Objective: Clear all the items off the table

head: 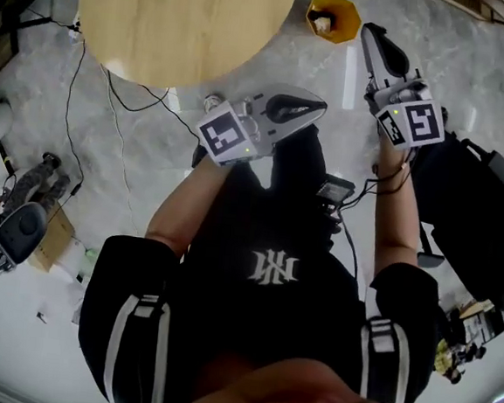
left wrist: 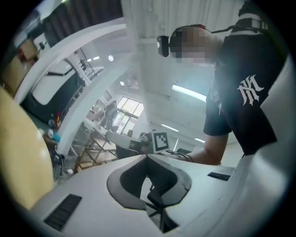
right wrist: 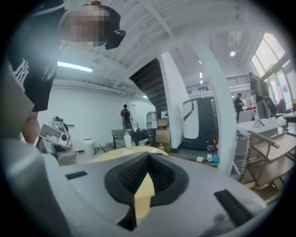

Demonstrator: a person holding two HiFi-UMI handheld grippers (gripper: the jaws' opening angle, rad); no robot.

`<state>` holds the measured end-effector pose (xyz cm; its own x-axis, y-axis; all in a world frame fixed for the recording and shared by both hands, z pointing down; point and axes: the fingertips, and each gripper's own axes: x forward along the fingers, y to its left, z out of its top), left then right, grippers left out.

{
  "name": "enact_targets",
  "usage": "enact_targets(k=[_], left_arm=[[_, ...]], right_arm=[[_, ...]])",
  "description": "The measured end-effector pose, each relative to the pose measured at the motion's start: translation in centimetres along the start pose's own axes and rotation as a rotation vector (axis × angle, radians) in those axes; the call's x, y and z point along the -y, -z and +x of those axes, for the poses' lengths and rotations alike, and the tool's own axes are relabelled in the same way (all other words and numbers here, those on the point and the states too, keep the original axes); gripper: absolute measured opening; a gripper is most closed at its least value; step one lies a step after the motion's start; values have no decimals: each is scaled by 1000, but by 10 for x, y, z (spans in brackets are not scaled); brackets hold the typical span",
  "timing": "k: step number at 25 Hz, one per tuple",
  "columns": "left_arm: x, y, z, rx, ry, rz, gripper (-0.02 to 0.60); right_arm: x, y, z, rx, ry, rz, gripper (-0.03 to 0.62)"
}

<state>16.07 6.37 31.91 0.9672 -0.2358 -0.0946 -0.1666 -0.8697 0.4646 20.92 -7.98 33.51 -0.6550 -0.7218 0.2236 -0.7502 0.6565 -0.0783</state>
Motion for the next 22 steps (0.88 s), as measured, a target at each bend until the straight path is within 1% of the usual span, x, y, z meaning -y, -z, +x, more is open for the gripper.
enact_targets(k=[3,6,11,14,17,19,22], left_arm=[[-1,-64,-39,-16,-109,106,0],[-12,-120,-97,-1,-183,201,0],[-22,-182,-216,20,-301,310,0],[-27,-200,-274,22,-356,341,0],[-27,-207,-315,28,-394,345,1],[-25,-209,-336,38,-417,340,0],[-23,-207,-349,50,-430,328,0]], right_arm=[[-61,-55,10,48,-108,-10,5],[-128,-98,36,92,-198,-27,3],[-241,-154,90,169,-285,-31,3],[-293,-175,124,186,-331,-54,3],[-330,-182,147,175,-368,-68,3],[-348,-182,157,158,-386,-73,5],[-361,-179,164,134,-399,-68,3]])
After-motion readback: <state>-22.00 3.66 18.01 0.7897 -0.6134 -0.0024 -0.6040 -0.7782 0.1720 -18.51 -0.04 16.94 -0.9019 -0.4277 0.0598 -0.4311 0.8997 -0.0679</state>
